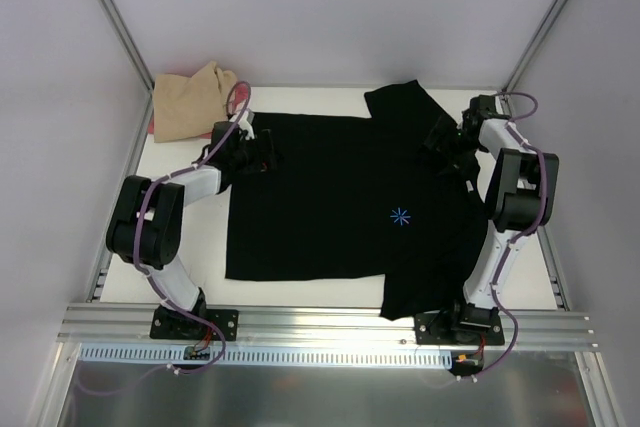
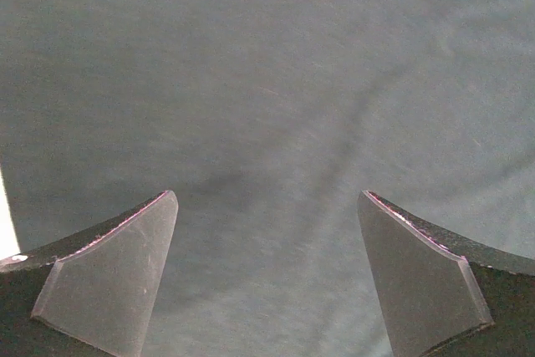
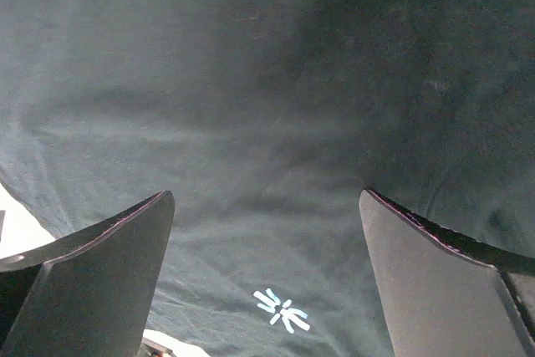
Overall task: Fold and stack the t-shirts
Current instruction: Flatten out the tshirt
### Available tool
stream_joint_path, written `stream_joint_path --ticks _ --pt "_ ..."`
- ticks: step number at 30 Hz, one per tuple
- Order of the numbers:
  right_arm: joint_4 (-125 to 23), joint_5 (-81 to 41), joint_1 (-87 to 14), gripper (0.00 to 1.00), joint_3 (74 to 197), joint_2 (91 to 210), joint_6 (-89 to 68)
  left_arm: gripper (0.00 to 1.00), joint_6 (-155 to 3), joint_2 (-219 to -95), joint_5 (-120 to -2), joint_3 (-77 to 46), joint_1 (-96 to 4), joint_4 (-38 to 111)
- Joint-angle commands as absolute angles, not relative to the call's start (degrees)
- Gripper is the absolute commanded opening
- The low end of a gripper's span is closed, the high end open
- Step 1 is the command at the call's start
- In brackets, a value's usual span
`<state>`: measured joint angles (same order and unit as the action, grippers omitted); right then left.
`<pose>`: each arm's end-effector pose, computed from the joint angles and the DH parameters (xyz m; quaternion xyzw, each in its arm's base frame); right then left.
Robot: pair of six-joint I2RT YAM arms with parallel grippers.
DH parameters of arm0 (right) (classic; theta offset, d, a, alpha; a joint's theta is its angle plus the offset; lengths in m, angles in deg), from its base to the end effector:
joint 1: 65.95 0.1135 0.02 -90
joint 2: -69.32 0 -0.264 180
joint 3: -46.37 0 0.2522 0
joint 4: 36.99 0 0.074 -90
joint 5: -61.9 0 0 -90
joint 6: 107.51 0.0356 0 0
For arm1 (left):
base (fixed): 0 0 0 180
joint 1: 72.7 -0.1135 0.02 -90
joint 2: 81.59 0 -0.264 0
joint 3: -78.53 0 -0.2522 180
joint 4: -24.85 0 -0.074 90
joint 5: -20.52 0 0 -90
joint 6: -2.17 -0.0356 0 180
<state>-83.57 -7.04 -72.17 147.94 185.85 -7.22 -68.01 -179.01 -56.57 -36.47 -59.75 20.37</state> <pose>0.4315 -0.0342 0.1903 0.0924 0.9496 0.1856 0.2352 0.3520 -0.0891 0.1891 0.0068 0.8534 -0.2369 0.4642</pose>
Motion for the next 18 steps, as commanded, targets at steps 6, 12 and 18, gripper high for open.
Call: stream_joint_path --ticks 6,12,18 --pt "-85.1 -4.1 -71.8 0.99 158.8 192.6 -6.6 0.91 -71.3 -183.4 -52.1 -28.4 -65.2 20.1" --pt "-87.0 -4.1 -71.8 0.99 163.6 196.0 -6.6 0.91 -72.4 -189.3 -50.8 -20.7 -65.8 27.5" --pt "-85.6 -4.4 -71.8 1.0 160.0 196.1 -6.3 0.91 -70.5 -192.0 -49.8 -19.0 -65.8 30.6"
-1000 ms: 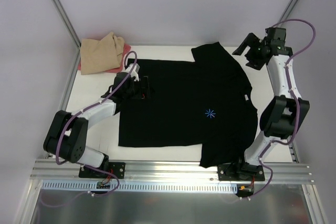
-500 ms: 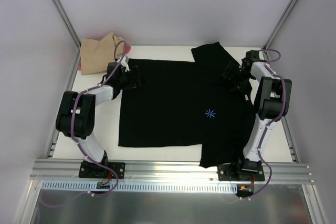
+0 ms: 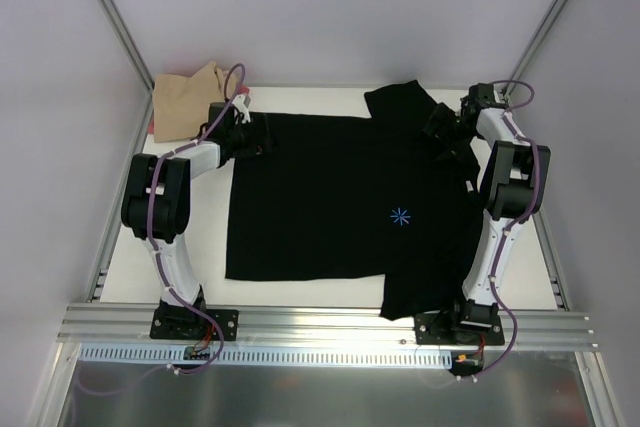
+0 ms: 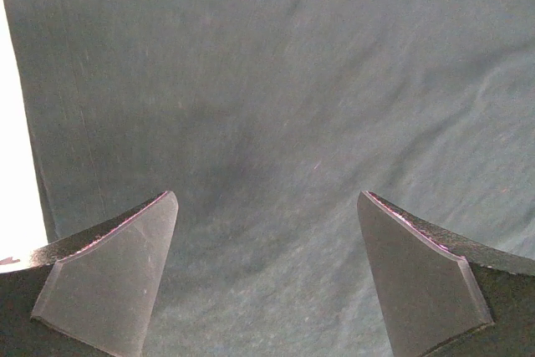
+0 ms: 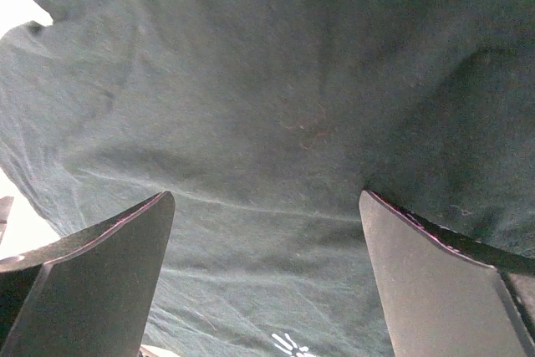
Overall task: Fold and stack the t-shirts
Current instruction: Flatten out the tshirt
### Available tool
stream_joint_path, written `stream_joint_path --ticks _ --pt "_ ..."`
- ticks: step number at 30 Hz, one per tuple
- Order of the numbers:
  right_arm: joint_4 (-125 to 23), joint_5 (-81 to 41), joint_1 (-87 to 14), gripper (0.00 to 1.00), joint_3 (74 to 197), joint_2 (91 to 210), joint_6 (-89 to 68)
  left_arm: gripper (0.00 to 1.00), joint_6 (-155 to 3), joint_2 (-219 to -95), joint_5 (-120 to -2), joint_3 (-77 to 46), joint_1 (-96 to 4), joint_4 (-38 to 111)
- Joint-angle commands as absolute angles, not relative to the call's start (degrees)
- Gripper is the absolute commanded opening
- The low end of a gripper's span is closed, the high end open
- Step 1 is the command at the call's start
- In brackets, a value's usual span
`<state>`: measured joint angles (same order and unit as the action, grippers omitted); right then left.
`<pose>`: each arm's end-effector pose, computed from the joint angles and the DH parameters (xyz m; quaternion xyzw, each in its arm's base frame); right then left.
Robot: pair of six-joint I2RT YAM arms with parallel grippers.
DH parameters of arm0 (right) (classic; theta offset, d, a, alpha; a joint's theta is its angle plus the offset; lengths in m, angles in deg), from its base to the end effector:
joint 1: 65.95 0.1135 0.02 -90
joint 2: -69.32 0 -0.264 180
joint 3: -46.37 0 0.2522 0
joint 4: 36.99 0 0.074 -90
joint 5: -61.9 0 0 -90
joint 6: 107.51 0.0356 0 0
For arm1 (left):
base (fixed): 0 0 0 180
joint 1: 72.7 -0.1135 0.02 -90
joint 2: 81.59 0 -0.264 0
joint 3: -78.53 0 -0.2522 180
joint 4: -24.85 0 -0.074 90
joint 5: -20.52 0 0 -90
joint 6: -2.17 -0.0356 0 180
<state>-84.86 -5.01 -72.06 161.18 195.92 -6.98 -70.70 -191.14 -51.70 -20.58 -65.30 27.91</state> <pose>0.4770 -0.0370 0.1818 0.0850 0.9433 0.2029 0.2487 0.4165 -0.0651 0.1846 0.0018 0.8662 -0.2341 0.4414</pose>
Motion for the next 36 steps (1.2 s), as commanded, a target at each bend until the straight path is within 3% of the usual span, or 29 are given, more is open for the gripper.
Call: stream_joint_path --ticks 1,29,36 --pt "-85.4 -4.5 -71.8 1.0 159.4 195.9 -6.3 0.91 -70.3 -192.0 -49.8 -18.8 -65.9 31.0" --pt "-79.9 -5.9 -73.5 1.0 138.1 182.4 -6.4 0.9 -61.4 -181.5 -52.2 -34.1 -66.4 33.9" --pt "-81.6 -6.7 -73.9 1.0 142.8 179.4 -6.6 0.91 -62.3 -174.8 -52.3 -33.5 -66.4 33.1"
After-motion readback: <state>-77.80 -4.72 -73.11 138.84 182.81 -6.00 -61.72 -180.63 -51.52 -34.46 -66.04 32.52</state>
